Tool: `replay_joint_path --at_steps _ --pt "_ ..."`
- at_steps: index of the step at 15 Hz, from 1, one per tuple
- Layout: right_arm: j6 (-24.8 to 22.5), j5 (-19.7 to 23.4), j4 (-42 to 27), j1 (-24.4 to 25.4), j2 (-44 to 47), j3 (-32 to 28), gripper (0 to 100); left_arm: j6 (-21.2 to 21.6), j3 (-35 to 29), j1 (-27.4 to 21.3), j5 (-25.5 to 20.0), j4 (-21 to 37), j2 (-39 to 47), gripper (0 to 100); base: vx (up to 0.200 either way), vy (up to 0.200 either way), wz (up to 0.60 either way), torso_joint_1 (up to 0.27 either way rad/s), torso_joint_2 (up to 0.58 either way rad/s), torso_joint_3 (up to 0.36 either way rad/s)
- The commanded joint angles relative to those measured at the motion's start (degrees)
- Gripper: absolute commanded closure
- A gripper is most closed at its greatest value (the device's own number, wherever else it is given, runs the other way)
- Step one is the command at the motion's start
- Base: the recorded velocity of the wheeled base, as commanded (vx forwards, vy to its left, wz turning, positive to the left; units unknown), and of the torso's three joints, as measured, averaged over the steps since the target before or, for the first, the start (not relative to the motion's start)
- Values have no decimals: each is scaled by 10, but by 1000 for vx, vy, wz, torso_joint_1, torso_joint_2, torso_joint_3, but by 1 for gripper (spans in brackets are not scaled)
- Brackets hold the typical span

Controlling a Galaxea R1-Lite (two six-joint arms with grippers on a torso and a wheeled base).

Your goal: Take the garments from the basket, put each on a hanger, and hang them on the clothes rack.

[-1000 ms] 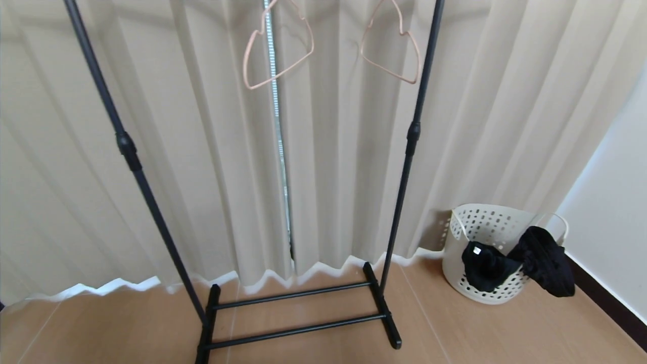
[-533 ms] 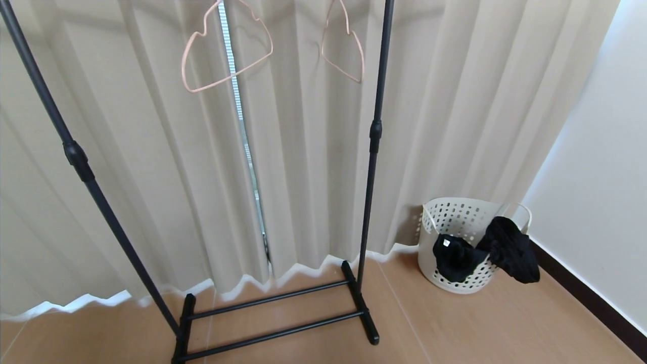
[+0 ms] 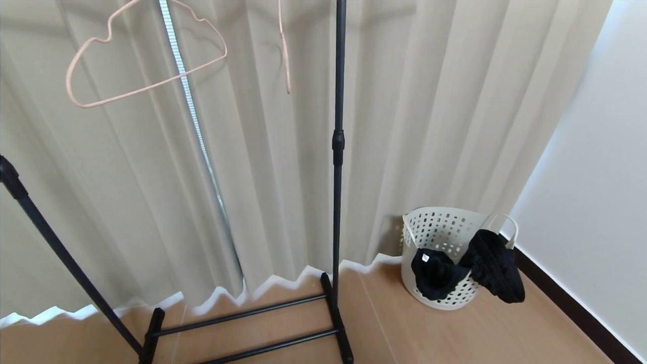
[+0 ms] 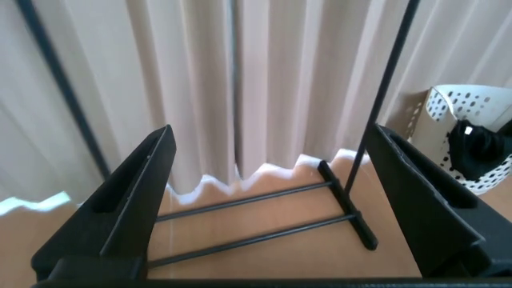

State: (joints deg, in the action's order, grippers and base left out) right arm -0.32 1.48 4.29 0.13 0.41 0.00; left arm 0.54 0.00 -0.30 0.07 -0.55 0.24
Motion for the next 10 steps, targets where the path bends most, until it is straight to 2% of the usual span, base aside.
replay_joint_path --at_steps 1,2,10 --pt "0 0 0 0 0 0 0 0 0 0 0 0 1 0 200 0 0 7 2 2" --pt "0 0 0 0 0 0 0 0 0 0 0 0 1 0 200 -200 0 -2 -2 2" --pt "0 0 0 0 0 0 0 0 0 0 0 0 1 0 0 -200 0 7 3 4"
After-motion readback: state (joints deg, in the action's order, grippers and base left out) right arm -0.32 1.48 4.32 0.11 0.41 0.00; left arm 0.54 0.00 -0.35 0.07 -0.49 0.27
